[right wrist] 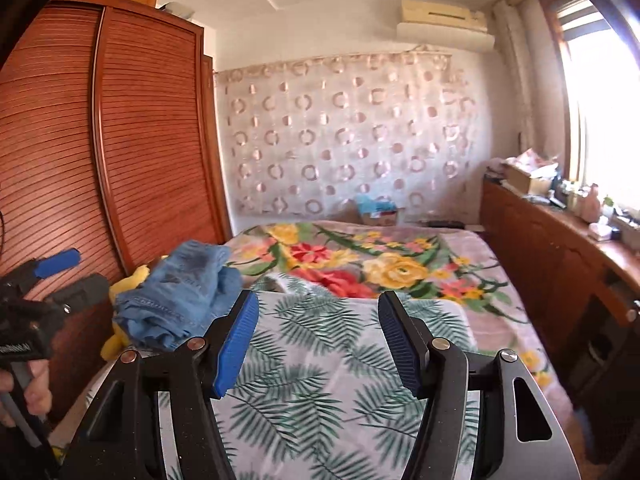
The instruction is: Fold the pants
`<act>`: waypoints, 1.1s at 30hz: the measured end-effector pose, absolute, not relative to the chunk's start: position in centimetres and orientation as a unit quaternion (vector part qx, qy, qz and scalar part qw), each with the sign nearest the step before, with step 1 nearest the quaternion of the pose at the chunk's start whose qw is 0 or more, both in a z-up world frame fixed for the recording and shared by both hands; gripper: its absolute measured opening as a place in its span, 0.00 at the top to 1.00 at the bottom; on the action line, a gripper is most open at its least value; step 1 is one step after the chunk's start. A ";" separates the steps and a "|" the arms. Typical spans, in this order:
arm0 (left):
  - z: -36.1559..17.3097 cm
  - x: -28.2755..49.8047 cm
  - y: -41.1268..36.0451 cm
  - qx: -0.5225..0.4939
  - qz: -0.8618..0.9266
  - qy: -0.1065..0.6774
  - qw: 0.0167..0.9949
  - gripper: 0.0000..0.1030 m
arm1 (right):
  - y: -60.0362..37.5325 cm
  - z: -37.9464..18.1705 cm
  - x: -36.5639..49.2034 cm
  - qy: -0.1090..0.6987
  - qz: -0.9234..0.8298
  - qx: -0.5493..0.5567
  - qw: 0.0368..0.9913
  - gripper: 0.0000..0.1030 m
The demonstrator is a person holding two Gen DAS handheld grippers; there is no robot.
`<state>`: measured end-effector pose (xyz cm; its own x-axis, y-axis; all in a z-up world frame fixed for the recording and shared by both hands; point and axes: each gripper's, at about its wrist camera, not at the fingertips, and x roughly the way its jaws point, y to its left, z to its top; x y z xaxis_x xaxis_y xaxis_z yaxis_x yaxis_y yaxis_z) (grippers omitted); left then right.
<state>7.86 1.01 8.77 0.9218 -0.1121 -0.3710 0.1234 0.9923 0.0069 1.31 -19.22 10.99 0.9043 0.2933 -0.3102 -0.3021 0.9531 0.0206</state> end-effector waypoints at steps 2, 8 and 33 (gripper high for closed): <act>9.0 7.5 0.6 0.014 -0.057 0.184 0.981 0.00 | -18.6 10.8 0.9 0.155 0.148 -0.014 0.977 0.38; 8.8 6.9 0.0 0.017 -0.056 0.186 0.981 0.00 | -17.4 10.5 -0.2 0.146 0.137 -0.016 0.980 0.38; 8.5 6.6 0.3 0.010 -0.049 0.189 0.981 0.00 | -18.1 9.5 -0.3 0.140 0.134 -0.012 0.981 0.38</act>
